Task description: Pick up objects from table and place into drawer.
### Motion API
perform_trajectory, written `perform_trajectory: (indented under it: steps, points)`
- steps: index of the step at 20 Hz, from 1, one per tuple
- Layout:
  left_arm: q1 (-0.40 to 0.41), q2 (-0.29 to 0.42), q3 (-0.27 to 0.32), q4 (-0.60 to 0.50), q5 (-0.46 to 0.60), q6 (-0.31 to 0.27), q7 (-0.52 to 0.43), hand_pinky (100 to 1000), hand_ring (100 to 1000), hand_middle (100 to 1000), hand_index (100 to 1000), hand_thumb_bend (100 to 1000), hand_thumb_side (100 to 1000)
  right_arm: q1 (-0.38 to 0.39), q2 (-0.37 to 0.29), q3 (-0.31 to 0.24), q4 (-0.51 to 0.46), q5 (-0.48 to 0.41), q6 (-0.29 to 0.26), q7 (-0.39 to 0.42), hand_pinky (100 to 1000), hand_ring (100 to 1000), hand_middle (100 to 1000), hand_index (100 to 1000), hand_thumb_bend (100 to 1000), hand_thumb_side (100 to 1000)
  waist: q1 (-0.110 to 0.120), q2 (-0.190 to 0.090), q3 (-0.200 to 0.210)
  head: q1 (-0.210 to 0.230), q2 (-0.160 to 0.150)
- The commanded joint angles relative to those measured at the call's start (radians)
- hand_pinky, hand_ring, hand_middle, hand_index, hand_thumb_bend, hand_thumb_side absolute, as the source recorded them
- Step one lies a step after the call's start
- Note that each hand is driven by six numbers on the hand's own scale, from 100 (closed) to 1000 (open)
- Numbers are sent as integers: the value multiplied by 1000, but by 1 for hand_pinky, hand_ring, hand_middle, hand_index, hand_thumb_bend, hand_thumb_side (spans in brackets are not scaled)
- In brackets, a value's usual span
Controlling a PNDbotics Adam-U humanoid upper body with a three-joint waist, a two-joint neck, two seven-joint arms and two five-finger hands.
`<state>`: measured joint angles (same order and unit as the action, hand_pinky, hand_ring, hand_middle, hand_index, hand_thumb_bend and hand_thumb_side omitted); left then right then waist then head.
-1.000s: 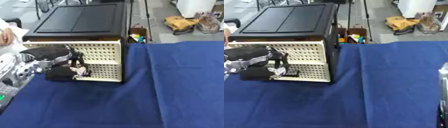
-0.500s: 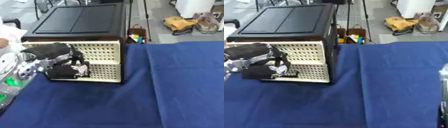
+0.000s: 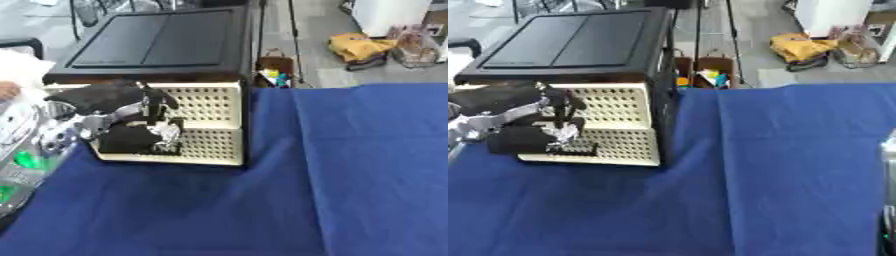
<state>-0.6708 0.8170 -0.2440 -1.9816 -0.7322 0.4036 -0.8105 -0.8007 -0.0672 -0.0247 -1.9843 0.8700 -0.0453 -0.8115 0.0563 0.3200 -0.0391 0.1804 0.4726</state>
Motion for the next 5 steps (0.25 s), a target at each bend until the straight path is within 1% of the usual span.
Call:
perform_trajectory:
  steps: [1, 5]
  points:
    - [-17, 15, 6, -12, 5, 46, -60, 100, 160, 597, 901, 100, 1000, -18, -6, -2, -16, -2, 3, -2, 658, 747, 511, 604, 100, 822, 0, -19, 2, 1, -9]
    - [-21, 22, 15, -18, 5, 14, -83, 100, 175, 617, 915, 100, 1000, -14, -4, -2, -16, -1, 4, -3, 658, 748, 511, 604, 100, 820, 0, -25, 7, 0, -6]
